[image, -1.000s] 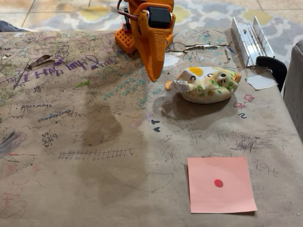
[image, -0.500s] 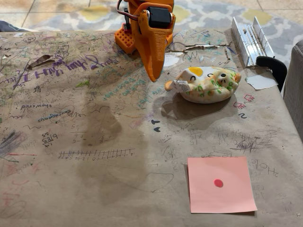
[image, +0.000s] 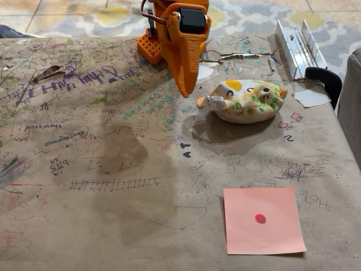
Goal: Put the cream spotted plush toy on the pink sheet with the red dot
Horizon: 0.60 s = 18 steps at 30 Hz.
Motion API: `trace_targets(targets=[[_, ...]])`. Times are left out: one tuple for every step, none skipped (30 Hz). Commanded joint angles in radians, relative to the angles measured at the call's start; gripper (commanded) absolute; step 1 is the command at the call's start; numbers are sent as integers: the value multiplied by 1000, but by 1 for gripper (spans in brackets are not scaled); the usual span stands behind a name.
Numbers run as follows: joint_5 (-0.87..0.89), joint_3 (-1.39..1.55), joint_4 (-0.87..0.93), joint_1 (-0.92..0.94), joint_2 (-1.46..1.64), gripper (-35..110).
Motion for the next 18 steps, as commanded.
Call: trace_targets(targets=[[-23, 0, -9, -9, 14, 0], [-25, 0, -8, -11, 14, 0], [-25, 0, -8, -11, 14, 0], [-25, 0, -8, -11, 14, 0], [-25, 0, -8, -11, 14, 0], [-26, 0, -8, -11, 14, 0], [-26, 0, -8, -12, 14, 0], [-28, 0, -8, -12, 14, 0], [-29, 0, -8, -14, 14, 0], [-29, 0, -8, -14, 14, 0], [-29, 0, -8, -14, 14, 0], [-29, 0, -8, -14, 14, 0], [-29, 0, -8, -14, 14, 0], [-28, 0, -8, -14, 14, 0], [-28, 0, -8, -14, 14, 0], [-28, 0, -8, -14, 14, 0], [-28, 0, -8, -14, 14, 0], [-28, 0, -8, -14, 14, 0]])
